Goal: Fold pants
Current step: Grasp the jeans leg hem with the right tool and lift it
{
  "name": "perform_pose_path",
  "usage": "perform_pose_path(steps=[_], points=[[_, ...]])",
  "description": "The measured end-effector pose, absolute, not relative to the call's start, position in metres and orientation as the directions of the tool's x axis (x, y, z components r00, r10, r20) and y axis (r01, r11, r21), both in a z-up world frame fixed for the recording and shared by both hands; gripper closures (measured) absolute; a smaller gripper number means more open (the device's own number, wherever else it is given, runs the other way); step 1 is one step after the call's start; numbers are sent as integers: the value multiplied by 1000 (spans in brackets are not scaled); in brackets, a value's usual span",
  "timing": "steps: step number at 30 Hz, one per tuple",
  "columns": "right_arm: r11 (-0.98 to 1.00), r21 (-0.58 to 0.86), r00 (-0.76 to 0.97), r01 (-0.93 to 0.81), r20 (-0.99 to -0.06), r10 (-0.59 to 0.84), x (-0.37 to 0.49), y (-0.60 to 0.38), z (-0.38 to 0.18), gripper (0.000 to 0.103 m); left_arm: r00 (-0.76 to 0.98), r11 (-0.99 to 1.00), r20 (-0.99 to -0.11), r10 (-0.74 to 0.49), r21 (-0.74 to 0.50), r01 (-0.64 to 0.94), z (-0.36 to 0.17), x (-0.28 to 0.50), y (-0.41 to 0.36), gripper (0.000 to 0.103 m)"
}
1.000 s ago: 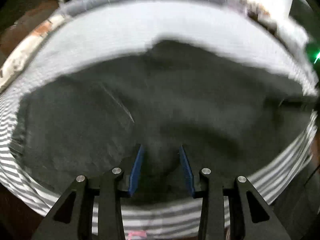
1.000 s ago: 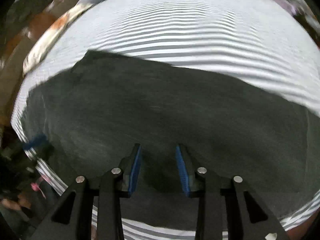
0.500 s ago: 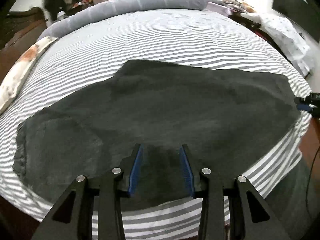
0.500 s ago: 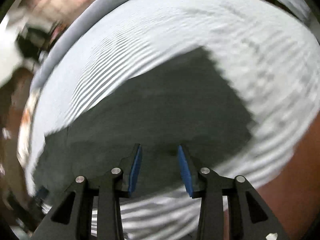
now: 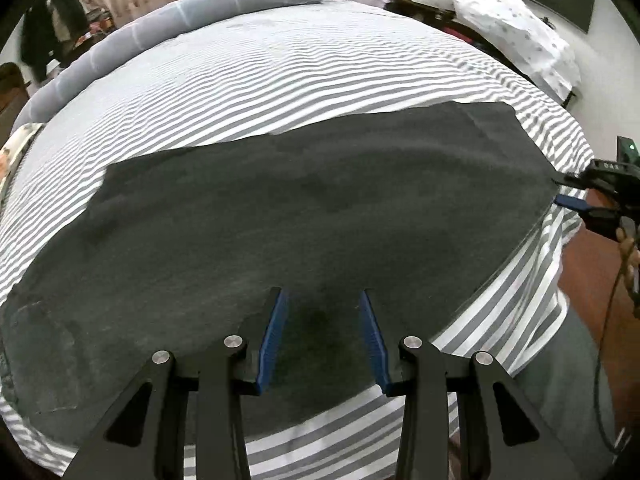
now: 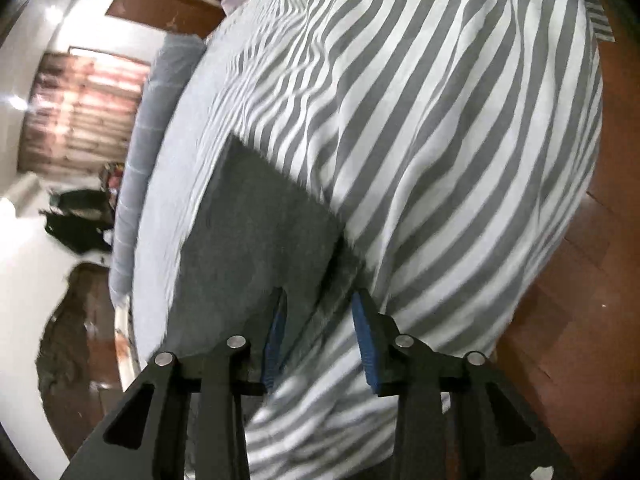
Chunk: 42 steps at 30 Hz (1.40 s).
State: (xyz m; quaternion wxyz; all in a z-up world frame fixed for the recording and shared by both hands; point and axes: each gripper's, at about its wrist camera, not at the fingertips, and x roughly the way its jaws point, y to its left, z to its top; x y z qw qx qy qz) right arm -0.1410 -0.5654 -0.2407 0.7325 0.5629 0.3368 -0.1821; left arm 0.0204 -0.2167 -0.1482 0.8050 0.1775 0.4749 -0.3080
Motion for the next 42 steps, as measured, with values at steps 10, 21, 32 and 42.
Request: perform_pose_path(steps=[10, 21, 32, 42], points=[[341, 724, 734, 599, -667, 127, -127, -578, -241, 87, 297, 729, -900, -318, -32, 683, -172, 13, -259, 63], [335, 706, 719, 624, -686, 108, -130, -579, -245, 94, 308, 732, -898, -315, -23, 680, -181, 11, -260, 63], [498, 718, 776, 486, -617, 132, -96, -533, -160, 97, 214, 727, -901, -377, -145, 671, -174, 24, -248, 56], [668, 698, 720, 258, -600, 349, 17, -402, -111, 97, 330, 859, -853, -405, -230, 458, -135, 77, -120, 56]])
